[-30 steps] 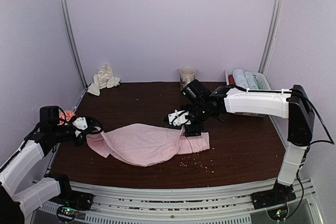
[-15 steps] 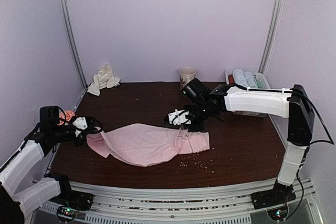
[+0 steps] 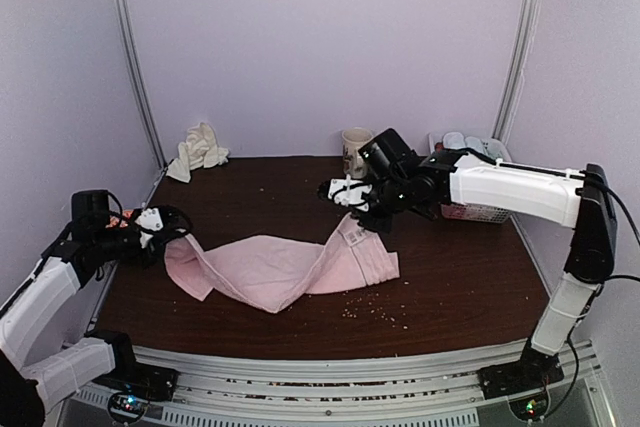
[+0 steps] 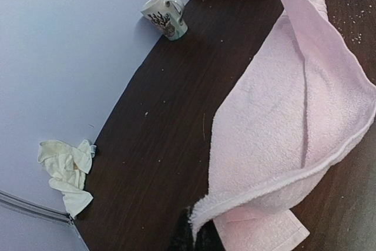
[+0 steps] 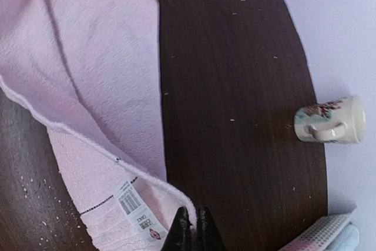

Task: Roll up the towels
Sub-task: Pick up the towel from the center of the board, then flatten out the towel at the center of the board.

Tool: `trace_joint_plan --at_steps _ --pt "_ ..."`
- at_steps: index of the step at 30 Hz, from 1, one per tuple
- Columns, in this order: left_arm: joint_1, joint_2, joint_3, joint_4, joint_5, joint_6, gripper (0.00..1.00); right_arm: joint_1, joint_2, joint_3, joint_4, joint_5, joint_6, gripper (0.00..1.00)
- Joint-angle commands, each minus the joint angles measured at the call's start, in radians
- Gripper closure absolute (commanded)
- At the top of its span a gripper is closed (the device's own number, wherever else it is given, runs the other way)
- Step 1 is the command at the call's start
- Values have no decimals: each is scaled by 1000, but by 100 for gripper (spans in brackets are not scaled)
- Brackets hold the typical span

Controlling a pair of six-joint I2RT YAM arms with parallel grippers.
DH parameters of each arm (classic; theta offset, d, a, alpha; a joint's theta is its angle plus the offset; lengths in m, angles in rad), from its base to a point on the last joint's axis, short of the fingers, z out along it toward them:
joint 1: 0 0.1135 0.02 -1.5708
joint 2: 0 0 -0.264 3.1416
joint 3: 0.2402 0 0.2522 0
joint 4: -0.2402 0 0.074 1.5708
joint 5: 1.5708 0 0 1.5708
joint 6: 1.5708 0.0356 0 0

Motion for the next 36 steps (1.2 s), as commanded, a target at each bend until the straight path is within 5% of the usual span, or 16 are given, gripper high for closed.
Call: trace_joint_plan --at_steps 1,7,13,26,32,36 --pt "8 19 120 -25 22 -22 100 -18 -198 -31 138 202 316 100" --pt "9 43 261 -112 20 -13 100 -17 -433 -159 245 453 553 100" --pt "9 48 417 -239 -15 -25 100 15 -577 -222 186 532 653 100" --pt "9 -35 589 -499 22 -8 100 293 -828 -292 45 674 865 100" --pt "9 75 546 -356 -115 -137 100 266 -744 -328 51 812 922 100" --pt "7 291 548 -290 -149 -181 100 24 -590 -335 117 646 904 100"
